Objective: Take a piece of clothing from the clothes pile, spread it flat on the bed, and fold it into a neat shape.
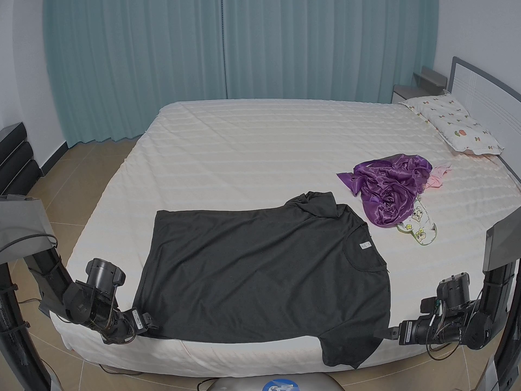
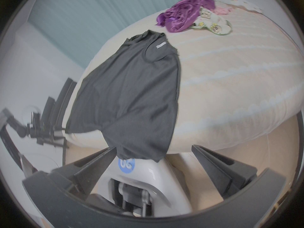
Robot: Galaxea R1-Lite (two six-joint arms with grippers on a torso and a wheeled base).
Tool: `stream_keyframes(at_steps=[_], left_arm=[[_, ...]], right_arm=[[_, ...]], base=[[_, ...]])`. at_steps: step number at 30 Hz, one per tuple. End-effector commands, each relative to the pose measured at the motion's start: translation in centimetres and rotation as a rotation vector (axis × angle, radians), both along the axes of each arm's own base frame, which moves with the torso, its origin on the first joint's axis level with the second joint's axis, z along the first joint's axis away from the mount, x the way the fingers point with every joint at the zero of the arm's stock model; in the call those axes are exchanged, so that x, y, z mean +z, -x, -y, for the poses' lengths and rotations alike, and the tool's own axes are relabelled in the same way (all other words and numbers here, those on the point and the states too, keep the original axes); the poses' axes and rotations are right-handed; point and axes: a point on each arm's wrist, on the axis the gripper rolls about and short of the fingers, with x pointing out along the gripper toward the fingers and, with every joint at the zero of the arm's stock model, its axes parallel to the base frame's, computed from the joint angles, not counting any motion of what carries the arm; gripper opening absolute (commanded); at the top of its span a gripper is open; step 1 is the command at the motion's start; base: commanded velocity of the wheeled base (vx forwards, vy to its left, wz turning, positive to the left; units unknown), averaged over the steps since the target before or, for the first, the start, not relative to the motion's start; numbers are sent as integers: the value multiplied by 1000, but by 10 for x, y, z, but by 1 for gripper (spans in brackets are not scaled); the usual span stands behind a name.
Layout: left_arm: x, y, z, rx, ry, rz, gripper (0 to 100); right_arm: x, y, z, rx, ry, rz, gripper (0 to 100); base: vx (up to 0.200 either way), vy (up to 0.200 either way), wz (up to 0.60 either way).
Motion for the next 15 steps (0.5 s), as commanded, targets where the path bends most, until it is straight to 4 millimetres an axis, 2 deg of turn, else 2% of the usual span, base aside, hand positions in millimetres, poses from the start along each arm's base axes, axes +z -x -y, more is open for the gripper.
stream_keyframes(at_steps=[1,6,15], left_arm=[[26,-2,-7,5,90,103,100],[31,-4,-15,12,137,132,100],[31,-10,-21,16,192,140,100]], right_arm=[[17,-31,-3,-86,-97,122,100],[23,-54,-8,-108,-137,181,100],[25,-76,-15,-100,-143,203,100]], base=[[0,0,0],[0,0,0],[0,0,0]])
